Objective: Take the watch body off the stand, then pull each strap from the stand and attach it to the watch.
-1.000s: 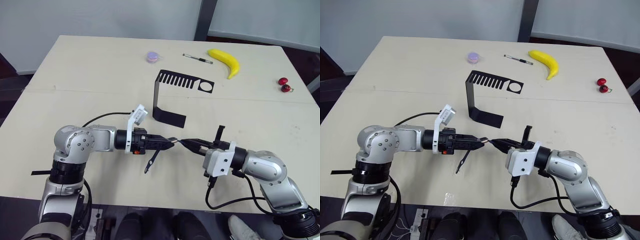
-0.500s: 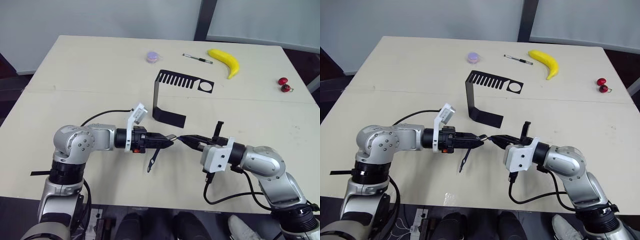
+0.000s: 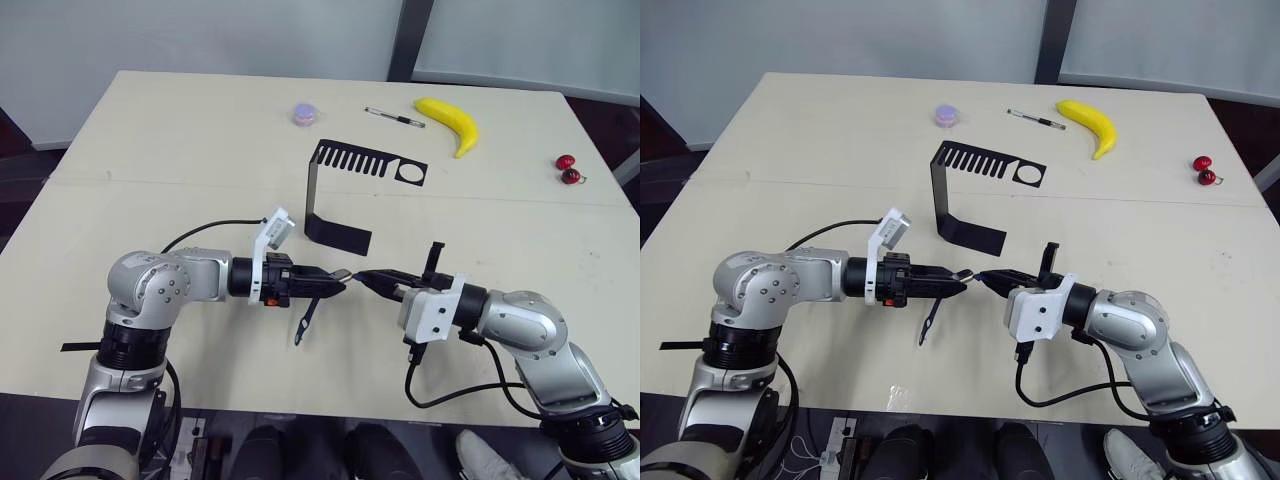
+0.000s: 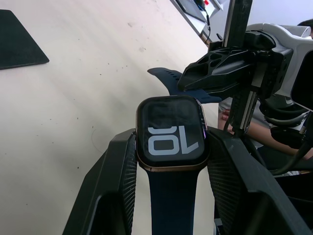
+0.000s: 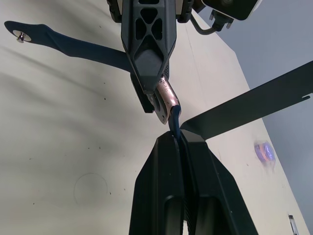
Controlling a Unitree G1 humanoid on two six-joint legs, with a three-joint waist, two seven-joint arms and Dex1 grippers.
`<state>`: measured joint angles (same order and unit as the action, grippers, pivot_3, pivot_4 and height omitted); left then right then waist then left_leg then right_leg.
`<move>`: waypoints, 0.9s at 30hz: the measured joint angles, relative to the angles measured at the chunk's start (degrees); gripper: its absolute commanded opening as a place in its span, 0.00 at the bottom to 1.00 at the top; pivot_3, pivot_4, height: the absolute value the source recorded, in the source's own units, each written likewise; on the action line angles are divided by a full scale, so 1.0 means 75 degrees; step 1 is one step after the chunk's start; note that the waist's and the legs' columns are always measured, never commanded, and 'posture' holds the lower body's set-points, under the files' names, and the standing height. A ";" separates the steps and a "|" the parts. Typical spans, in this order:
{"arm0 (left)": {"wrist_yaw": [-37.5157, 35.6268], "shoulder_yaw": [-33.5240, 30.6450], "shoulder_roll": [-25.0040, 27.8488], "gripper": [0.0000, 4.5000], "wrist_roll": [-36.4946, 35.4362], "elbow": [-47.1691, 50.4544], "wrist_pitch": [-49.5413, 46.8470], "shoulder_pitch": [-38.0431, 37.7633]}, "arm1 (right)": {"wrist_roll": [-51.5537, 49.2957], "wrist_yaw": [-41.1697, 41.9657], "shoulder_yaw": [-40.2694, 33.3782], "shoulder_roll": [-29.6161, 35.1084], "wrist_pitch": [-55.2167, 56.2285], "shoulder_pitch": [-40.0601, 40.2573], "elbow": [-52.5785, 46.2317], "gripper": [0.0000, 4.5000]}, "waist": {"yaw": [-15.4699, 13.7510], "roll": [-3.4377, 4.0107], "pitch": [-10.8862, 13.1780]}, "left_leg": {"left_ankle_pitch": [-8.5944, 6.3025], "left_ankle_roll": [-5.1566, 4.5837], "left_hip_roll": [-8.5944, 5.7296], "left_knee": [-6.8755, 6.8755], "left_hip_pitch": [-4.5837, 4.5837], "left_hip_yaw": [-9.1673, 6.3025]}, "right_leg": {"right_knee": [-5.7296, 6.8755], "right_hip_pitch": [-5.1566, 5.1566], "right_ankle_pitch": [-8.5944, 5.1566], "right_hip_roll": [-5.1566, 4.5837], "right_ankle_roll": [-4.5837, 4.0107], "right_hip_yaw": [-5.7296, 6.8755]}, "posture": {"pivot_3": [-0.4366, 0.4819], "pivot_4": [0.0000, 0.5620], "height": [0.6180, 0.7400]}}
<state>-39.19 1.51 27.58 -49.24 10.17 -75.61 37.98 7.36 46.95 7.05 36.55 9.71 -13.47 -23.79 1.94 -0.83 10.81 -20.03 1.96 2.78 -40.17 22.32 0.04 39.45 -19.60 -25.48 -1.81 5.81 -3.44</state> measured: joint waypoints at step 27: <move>-0.0016 0.0102 0.0017 0.35 0.0037 0.0016 0.0018 -0.0001 | 0.0286 0.0000 0.0129 -0.0031 -0.0022 -0.0087 0.0014 0.00 | 0.0004 0.0000 0.0000 | 0.0000 0.0000 -0.0002 -0.0001 0.0000 -0.0001 | 0.0003 -0.0001 0.0000 -0.0002 0.0000 0.0001 | 0.48 0.27 1.00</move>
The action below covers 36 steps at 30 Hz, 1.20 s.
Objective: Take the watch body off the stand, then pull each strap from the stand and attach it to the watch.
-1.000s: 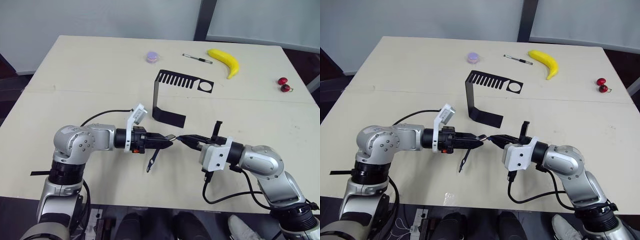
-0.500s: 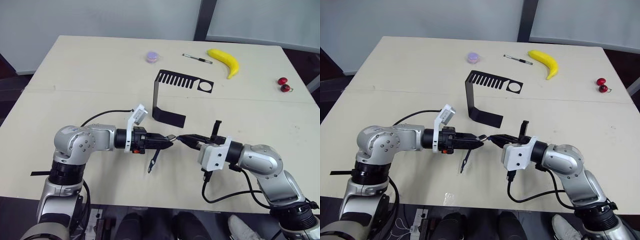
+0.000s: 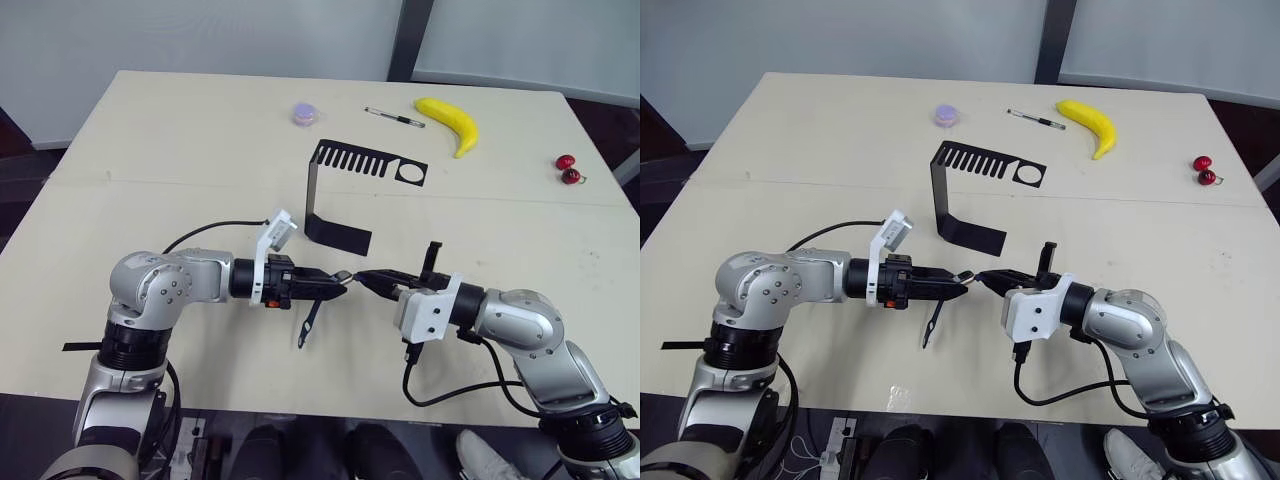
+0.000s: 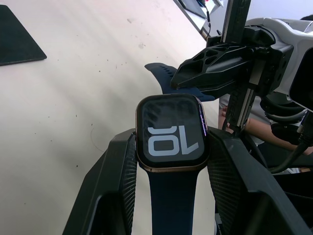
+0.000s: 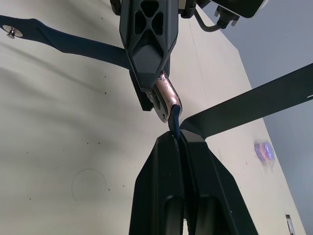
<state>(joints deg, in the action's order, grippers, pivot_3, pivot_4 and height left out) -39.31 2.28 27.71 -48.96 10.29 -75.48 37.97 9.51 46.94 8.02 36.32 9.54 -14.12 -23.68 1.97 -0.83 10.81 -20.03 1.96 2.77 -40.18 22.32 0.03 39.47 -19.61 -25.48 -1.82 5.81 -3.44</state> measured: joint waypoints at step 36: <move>0.0000 0.0075 -0.0010 0.35 0.0147 0.0001 -0.0004 0.0000 | 0.0274 -0.0004 0.0068 -0.0196 0.0069 -0.0026 0.0223 0.00 | 0.0001 0.0000 0.0000 | 0.0000 0.0000 0.0001 0.0001 0.0000 -0.0001 | 0.0000 -0.0001 0.0000 0.0001 0.0000 0.0001 | 0.48 0.27 1.00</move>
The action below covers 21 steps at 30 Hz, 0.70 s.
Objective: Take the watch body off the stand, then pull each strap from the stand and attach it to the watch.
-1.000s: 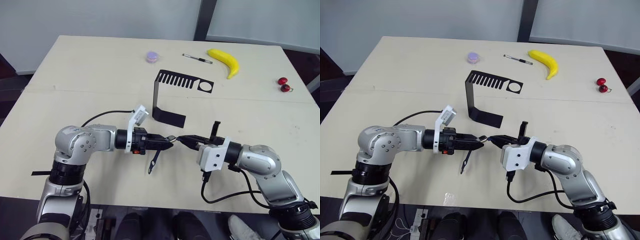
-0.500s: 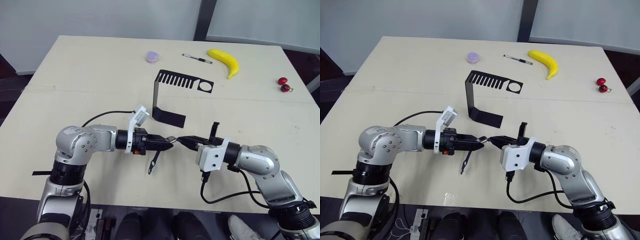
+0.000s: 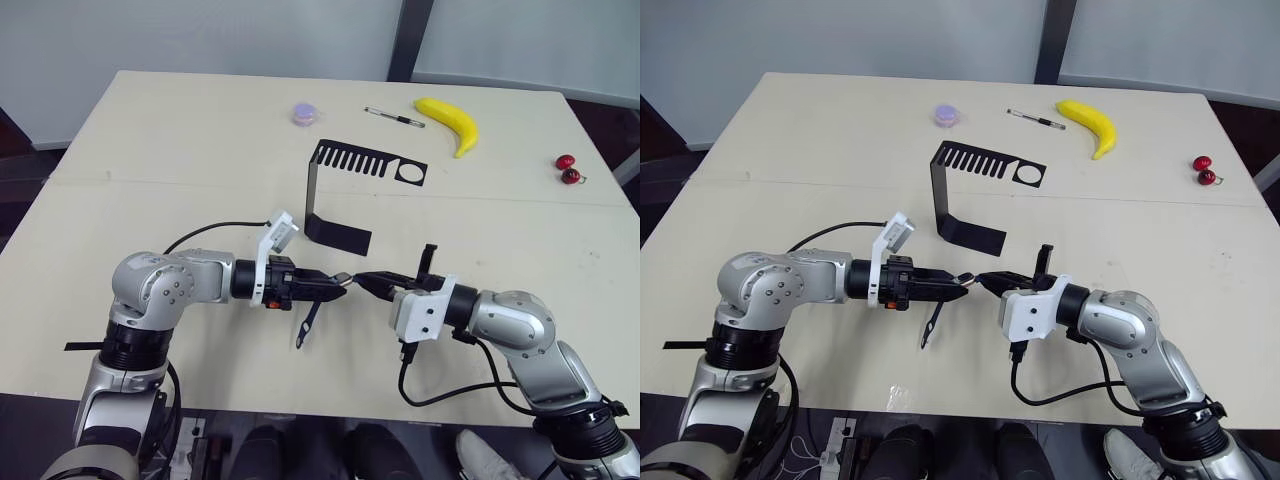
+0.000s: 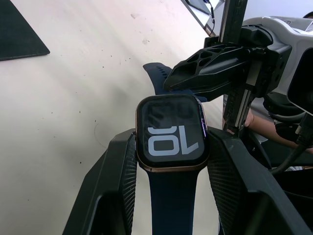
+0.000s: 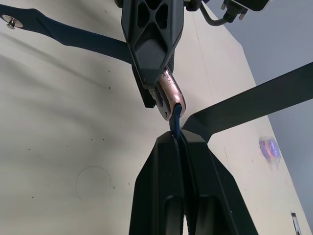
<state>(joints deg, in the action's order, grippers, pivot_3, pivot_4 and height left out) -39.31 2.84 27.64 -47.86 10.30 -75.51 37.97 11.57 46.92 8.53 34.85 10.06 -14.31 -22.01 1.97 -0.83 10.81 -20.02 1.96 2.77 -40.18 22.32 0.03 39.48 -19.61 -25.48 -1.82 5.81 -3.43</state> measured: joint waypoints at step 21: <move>0.0229 -0.0020 -0.0211 0.35 0.0102 0.0009 -0.0171 0.0016 | 0.0111 -0.0001 0.0005 -0.0022 0.0002 0.0018 0.0059 0.00 | 0.0002 0.0000 0.0000 | 0.0000 0.0000 0.0000 0.0000 0.0000 0.0000 | 0.0000 0.0000 0.0000 0.0000 0.0000 0.0000 | 0.48 0.27 1.00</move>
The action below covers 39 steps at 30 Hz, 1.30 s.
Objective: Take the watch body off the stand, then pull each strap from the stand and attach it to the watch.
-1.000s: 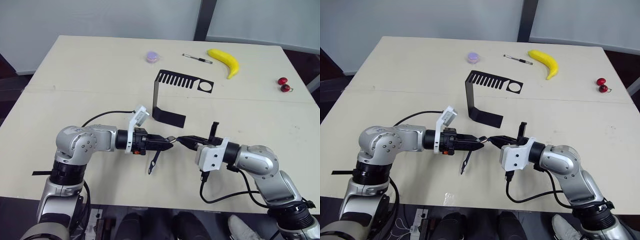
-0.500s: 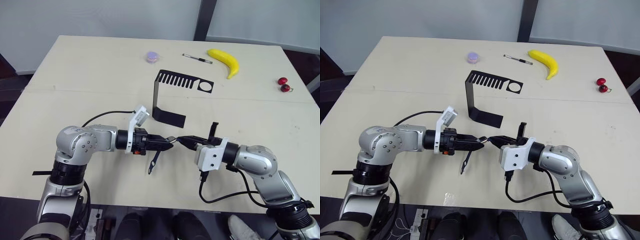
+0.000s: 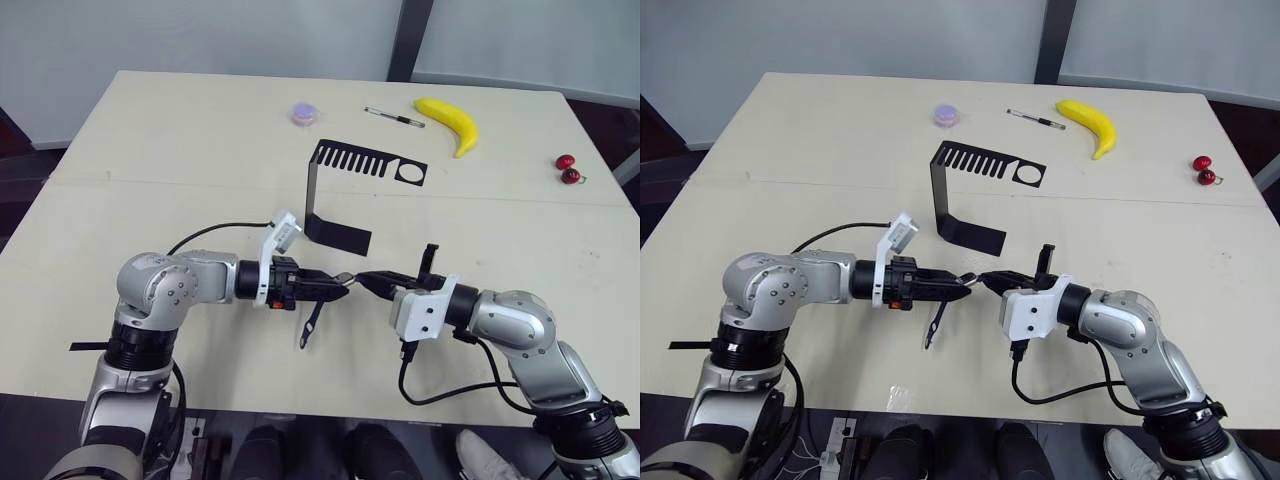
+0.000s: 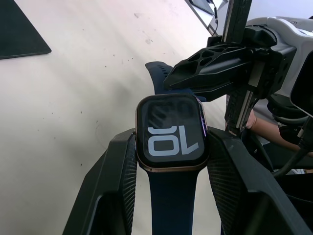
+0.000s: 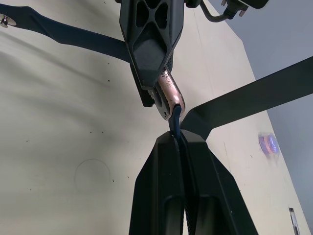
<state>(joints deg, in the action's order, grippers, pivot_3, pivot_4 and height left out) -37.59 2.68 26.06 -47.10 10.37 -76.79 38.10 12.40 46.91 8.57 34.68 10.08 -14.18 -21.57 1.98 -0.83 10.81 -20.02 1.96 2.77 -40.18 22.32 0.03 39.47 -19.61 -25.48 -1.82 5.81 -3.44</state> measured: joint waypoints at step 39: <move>0.0316 -0.0060 -0.0128 0.35 0.0206 0.0020 -0.0287 0.0048 | 0.0319 -0.0004 0.0173 -0.0240 0.0122 -0.0159 0.0368 0.00 | 0.0004 0.0000 0.0000 | 0.0000 0.0000 0.0000 0.0000 -0.0001 0.0000 | 0.0003 -0.0001 0.0000 0.0002 0.0000 0.0001 | 0.48 0.27 1.00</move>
<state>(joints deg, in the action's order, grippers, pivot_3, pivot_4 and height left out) -35.23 2.24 25.10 -45.55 10.52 -78.94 38.45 14.79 46.88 9.87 32.88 10.99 -15.38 -18.81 2.01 -0.83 10.81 -20.02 1.96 2.78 -40.18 22.31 0.03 39.50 -19.63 -25.48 -1.80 5.81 -3.43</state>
